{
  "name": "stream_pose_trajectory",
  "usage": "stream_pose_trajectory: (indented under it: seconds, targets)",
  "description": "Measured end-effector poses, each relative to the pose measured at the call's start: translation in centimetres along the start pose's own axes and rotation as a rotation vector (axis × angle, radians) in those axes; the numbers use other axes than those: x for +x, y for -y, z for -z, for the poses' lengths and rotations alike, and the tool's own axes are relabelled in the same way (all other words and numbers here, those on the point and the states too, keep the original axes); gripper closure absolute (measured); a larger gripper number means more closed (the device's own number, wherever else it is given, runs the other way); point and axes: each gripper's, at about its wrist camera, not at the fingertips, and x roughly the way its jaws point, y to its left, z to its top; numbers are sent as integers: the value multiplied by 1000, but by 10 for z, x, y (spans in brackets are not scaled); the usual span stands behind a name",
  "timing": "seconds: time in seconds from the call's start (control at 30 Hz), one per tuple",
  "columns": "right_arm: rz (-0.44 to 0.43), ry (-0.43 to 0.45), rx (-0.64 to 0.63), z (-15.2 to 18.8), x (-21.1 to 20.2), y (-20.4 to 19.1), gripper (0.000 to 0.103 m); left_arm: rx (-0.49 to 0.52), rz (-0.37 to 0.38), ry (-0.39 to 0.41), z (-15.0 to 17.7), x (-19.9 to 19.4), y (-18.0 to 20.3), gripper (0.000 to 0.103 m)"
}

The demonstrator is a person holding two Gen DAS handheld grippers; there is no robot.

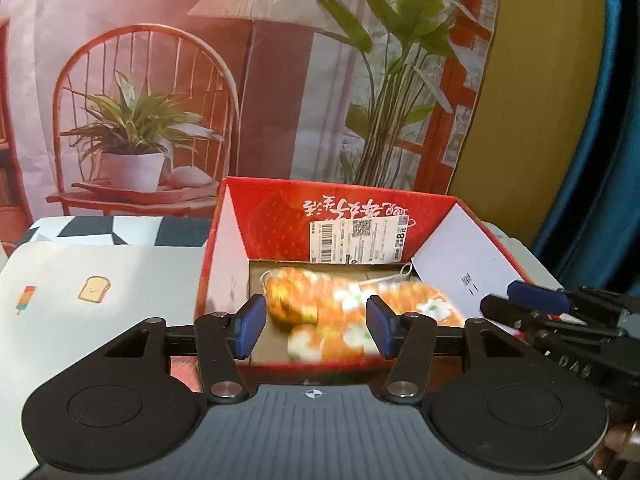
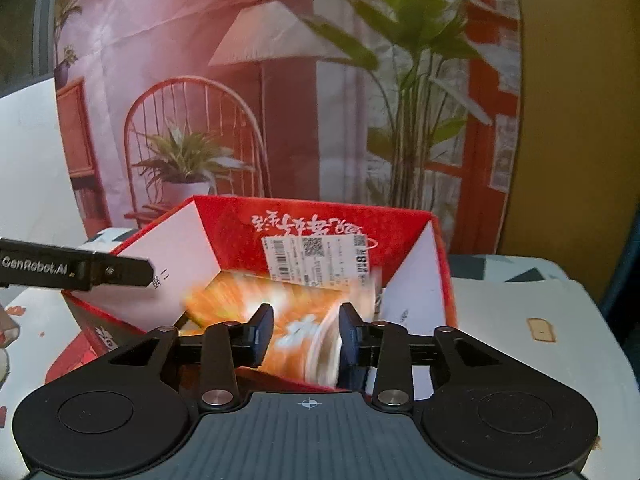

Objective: Organize soft objects
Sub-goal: 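Lower the orange cloth into the box and open both tools, then move both tools back to the pile toward the clear cable bag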

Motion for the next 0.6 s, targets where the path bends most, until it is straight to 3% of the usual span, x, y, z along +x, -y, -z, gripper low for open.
stream_pose_trajectory:
  seconds: [0.3, 0.6]
  targets:
    - [-90, 60, 29, 32, -52, -6, 68, -60, 27, 9, 44, -55, -5, 45]
    - [-167, -36, 59, 70, -81, -17, 69, -90, 39, -94, 96, -76, -3, 46]
